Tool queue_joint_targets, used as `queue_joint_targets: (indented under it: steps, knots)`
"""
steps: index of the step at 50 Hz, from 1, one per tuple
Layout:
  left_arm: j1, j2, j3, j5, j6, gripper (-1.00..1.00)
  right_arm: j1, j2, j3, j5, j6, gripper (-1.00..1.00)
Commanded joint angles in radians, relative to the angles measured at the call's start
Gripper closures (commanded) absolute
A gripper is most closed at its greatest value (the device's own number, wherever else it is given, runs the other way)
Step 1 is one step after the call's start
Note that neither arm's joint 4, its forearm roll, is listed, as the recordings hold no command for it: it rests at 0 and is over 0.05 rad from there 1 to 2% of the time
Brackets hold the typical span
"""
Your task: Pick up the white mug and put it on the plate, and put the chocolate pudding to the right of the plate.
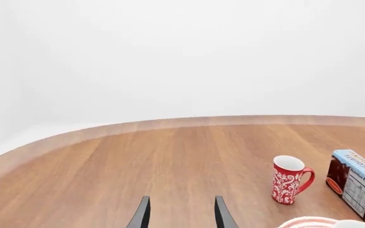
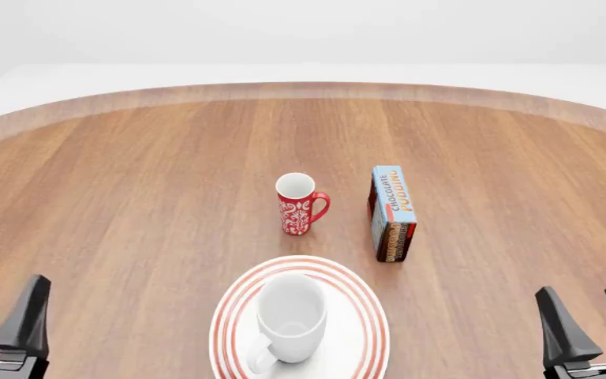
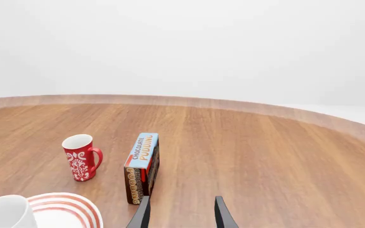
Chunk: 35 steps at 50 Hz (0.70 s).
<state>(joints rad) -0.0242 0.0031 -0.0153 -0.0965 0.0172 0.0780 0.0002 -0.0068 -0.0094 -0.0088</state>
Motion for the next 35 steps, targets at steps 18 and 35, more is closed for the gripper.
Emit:
queue_joint_targets:
  steps: [18, 35]
  knots:
    - [-0.034, -0.003, 0.009, -0.039, 0.039, -1.00, 0.000, 0.000, -0.007, -0.001, -0.008, -1.00]
    - [-0.053, -0.003, 0.009, -0.039, 0.044, -1.00, -0.001, 0.000, -0.035, 0.012, -0.030, -1.00]
